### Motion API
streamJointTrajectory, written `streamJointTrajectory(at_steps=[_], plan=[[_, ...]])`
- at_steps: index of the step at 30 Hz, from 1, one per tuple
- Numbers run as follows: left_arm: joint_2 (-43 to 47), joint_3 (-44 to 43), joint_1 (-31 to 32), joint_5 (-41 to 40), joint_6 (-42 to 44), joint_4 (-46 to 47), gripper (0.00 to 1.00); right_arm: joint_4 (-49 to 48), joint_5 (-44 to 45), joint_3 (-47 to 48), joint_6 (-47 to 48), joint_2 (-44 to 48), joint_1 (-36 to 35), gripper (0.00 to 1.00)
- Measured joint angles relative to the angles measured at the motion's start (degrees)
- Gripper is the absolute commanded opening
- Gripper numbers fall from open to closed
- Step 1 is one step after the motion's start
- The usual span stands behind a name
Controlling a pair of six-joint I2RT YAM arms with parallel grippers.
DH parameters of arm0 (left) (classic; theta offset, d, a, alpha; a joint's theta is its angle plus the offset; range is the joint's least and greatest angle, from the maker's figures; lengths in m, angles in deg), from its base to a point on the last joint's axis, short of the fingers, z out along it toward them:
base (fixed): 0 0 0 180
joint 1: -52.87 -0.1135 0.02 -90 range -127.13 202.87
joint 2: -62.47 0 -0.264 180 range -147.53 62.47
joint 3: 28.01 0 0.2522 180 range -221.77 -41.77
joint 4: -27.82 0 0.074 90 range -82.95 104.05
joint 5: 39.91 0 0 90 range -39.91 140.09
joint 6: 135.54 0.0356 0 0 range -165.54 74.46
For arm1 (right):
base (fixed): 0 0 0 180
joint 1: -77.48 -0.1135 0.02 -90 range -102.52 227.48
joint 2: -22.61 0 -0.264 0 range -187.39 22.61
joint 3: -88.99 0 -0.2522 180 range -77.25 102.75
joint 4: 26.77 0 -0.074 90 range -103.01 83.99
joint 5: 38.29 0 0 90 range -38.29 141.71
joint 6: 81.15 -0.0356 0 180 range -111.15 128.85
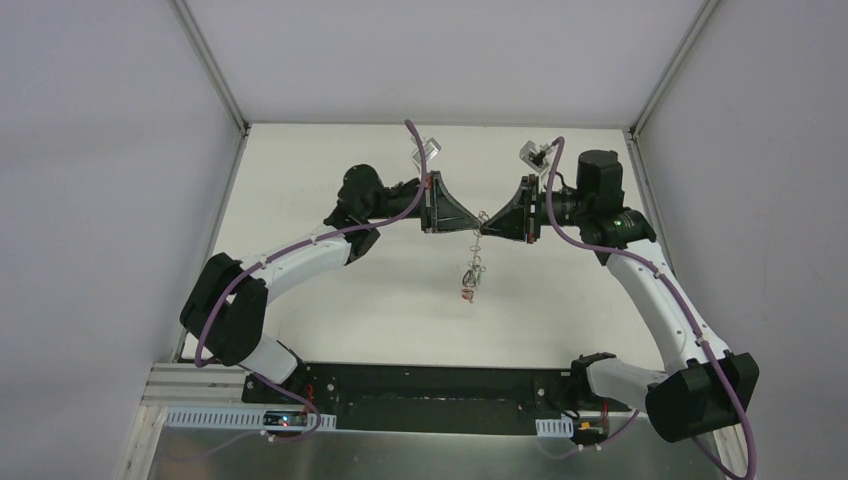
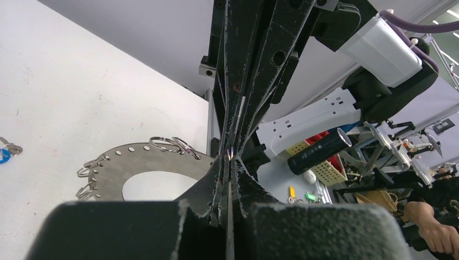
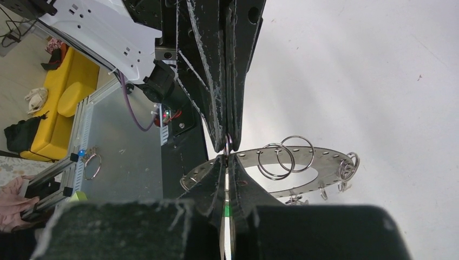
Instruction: Put the keys on the keyring
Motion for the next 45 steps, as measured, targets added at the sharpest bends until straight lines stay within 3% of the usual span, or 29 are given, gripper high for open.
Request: streamJointTrajectory(at_steps=[5, 14, 20, 26, 45], plan=[[0.09, 0.0, 0.02, 0.46, 3.3, -2.25, 0.22, 4.83, 2.03, 1.2, 4.81, -0.04, -0.46, 0.0], [3.08, -5.2, -0.39, 2.64, 23.37, -23.93, 0.32, 20.33, 10.88, 10.05, 18.51, -1.9, -5.4, 0.0], [4.81, -7.34, -0.39, 2.95, 33.0, -32.52, 0.33, 27.06, 15.08, 12.5, 22.67, -4.37, -7.58, 0.0], [4.83, -7.56, -0.37, 3.43, 37.16, -36.2, 0.33, 29.81, 16.81, 13.49, 23.21, -5.64, -8.39, 0.0], [4.15, -8.94, 0.9, 4.79, 42.07, -38.6, 0.25, 29.18, 15.78, 14.49, 21.33, -7.56, -8.7, 0.0]])
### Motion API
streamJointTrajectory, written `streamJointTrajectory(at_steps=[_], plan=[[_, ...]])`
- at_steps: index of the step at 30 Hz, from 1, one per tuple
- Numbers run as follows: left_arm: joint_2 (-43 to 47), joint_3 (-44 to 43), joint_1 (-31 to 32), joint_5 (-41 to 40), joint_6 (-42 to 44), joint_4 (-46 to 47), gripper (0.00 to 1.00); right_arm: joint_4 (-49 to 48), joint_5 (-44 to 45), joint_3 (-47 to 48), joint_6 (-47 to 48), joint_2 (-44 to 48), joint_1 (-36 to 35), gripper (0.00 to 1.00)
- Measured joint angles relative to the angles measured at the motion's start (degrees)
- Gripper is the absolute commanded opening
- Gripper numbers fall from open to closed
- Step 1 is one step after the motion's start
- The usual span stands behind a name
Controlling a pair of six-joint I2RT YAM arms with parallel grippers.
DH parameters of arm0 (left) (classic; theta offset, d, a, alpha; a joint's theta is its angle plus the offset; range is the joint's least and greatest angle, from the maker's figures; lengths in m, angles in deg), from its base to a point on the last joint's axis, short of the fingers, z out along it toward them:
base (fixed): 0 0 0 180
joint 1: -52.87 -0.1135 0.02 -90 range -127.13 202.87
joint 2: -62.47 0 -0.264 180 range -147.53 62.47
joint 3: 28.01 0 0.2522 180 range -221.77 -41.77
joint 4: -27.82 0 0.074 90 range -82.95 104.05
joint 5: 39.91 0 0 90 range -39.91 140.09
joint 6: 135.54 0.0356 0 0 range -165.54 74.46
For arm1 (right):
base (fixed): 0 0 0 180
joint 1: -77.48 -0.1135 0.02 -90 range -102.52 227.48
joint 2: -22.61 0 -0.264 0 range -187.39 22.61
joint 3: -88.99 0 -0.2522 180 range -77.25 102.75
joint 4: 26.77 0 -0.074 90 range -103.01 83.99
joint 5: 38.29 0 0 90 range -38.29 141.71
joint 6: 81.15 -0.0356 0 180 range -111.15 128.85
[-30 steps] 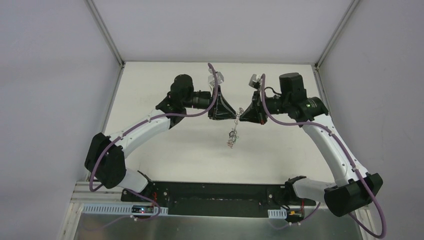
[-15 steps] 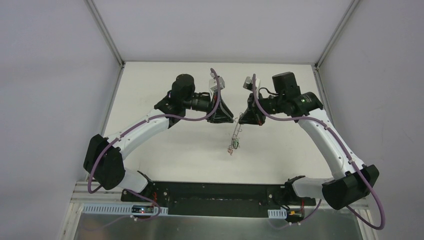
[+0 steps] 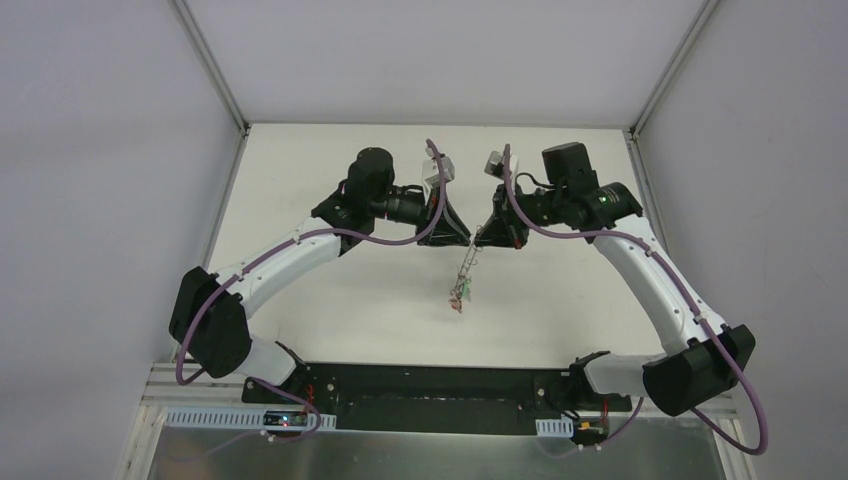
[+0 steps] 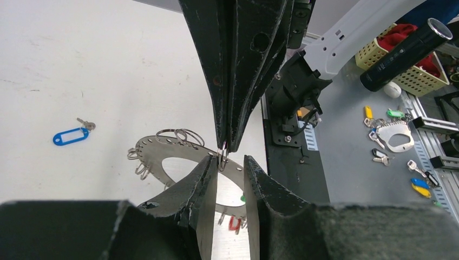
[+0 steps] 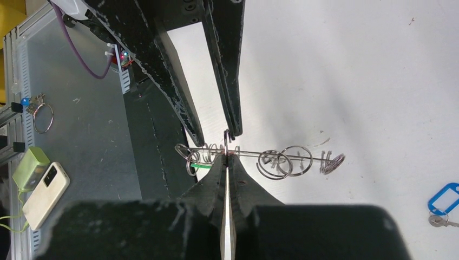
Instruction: Put the keys on the keyring
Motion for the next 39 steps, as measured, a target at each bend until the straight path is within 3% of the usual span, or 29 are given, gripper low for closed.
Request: streamJointTrajectory(at_steps=[10, 39], plan=[[-0.5, 0.02, 0.0, -0.02, 0.94, -0.37, 0.1, -3.32, -1.9, -2.97, -1.46, 0.72, 0.39, 0.0], [-1.11, 0.79, 0.0, 0.55, -0.5, 2.25, 0.0, -5.33, -3.26, -4.2, -3.93, 1.77, 1.88, 0.0]])
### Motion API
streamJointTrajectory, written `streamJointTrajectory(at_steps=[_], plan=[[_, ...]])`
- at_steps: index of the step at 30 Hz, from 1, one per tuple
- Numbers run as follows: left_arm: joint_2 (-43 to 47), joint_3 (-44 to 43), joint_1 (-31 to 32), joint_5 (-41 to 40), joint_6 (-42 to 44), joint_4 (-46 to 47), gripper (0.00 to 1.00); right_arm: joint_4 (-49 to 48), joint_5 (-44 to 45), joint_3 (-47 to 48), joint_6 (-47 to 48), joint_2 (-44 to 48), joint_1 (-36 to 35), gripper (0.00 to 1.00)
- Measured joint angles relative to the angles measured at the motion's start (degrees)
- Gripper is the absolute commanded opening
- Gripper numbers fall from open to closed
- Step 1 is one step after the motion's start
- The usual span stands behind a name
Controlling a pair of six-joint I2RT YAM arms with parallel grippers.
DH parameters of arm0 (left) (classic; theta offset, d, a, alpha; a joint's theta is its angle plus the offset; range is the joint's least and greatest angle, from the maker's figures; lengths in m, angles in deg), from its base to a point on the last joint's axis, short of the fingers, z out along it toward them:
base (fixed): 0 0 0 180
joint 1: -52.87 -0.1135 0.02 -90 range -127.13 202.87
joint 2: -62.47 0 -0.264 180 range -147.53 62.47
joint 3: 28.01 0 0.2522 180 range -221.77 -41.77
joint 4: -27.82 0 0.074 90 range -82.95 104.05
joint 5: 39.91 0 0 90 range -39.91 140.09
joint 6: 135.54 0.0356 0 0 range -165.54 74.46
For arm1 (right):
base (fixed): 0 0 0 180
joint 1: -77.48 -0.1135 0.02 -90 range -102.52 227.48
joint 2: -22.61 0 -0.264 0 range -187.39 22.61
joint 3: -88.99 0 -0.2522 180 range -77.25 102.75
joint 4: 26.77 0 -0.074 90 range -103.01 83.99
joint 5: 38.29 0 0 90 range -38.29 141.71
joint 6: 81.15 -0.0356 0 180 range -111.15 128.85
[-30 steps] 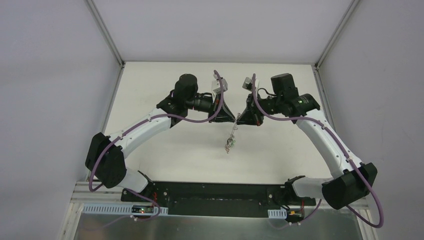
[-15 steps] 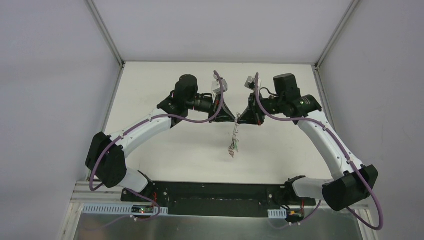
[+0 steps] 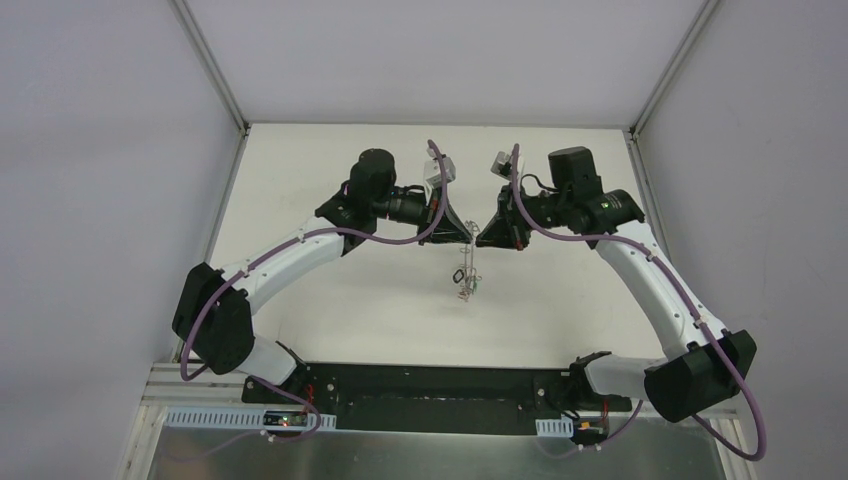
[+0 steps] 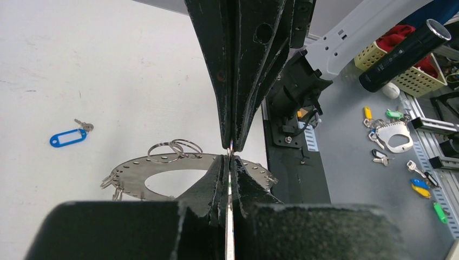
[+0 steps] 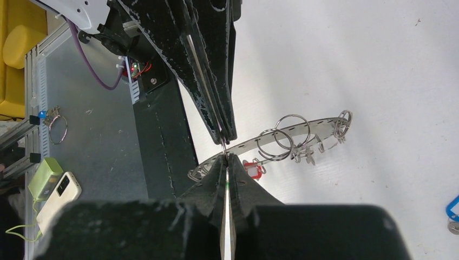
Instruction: Put the keys on the keyring
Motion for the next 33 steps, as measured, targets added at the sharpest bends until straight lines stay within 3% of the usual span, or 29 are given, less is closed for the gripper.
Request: streamJointTrajectory(at_steps=[3, 10, 18, 25, 33], plan=[[-0.26, 0.0, -0.04, 0.44, -1.38, 0.85, 0.0, -0.04, -0.17, 0.0, -0.59, 0.0, 0.24, 0.02], [-0.39, 3.06, -0.07, -0.02, -10.91, 10.56, 0.0, -5.22, -3.85, -2.56, -4.98, 0.81, 3.41, 0.24], [-0.68, 7.37, -0.13, -2.19, -25.31, 25.55, 0.0, -14.49, -8.61, -7.34, -11.61, 5.03, 7.8, 0.3], [-1.46, 8.15, -0.13, -2.82, -31.58, 32.41, 0.0, -17.66, -12.22, -8.7, -13.11, 6.19, 8.72, 0.3], [-2.1, 8.39, -0.13, -4.0, -35.54, 35.54, 0.0, -19.67, -15.54, -9.38, -14.58, 6.21, 8.83, 0.16]])
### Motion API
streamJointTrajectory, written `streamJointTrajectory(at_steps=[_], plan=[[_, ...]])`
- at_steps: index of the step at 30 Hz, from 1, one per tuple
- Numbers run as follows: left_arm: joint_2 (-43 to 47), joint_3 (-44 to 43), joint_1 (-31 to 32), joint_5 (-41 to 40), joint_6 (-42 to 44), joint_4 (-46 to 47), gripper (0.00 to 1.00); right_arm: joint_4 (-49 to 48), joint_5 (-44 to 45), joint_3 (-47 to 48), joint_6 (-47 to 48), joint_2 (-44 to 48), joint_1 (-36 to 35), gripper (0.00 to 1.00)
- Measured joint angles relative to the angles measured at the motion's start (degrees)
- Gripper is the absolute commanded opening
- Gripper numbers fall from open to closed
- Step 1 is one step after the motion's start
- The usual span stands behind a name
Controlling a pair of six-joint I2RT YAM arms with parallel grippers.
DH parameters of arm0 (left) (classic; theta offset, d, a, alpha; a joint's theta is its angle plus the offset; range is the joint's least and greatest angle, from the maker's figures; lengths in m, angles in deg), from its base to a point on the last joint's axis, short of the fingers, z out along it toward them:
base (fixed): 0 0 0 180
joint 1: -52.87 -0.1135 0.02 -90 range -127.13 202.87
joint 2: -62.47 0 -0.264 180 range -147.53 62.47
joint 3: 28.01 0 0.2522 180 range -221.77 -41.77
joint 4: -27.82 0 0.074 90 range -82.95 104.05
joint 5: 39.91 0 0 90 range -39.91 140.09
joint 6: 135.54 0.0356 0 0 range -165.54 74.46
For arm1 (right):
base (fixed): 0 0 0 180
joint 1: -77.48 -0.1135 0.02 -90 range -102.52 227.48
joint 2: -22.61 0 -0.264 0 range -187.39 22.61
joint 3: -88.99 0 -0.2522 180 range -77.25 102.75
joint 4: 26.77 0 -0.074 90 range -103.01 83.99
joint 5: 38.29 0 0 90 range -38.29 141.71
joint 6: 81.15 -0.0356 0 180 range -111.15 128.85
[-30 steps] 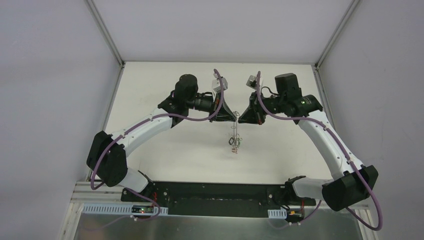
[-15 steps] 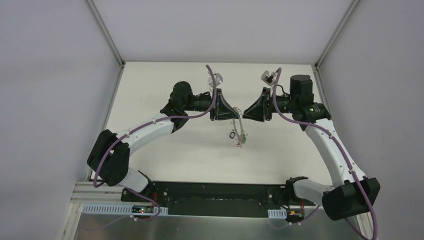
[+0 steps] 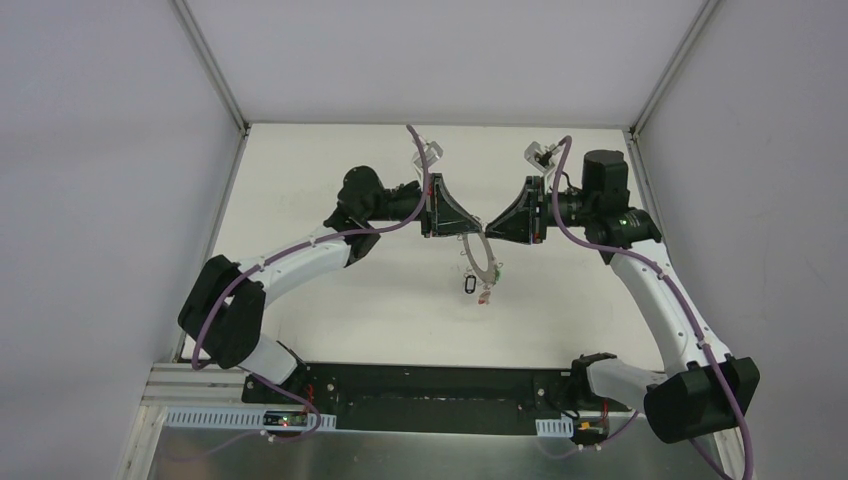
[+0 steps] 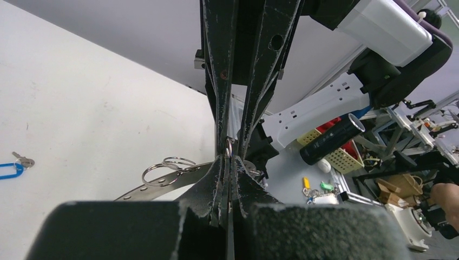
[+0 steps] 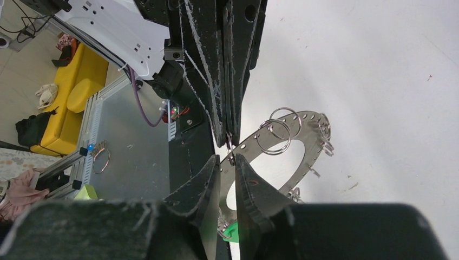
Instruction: Put the keys on the keyring
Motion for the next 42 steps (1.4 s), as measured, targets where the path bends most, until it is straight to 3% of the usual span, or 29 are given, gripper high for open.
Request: streamJointTrajectory(at_steps=[14, 20, 31, 37, 42], plan=[[-1.81, 0.0, 0.0, -0.11, -3.39, 3.23, 0.0, -2.73, -0.9, -0.94, -2.19, -0.02, 0.35, 0.08], [-2.89, 0.0, -0.02, -0.11, -4.63, 4.83, 0.0, -3.13, -0.87, -0.94, -3.1, -0.02, 0.42, 0.0], [-3.5, 0.0, -0.02, -0.09, -4.46, 4.61, 0.0, -0.39, 2.14, -0.81, 0.42, 0.0, 0.46, 0.0], [-3.43, 0.0, -0.02, -0.07, 0.83, 0.5, 0.17, 5.05, 5.92, 0.59, 5.33, 0.0, -0.15, 0.0], [-2.03, -0.33, -0.42, 0.0, 11.37, -10.82, 0.28, 9.55, 10.45, 1.62, 9.77, 0.0, -1.95, 0.0]])
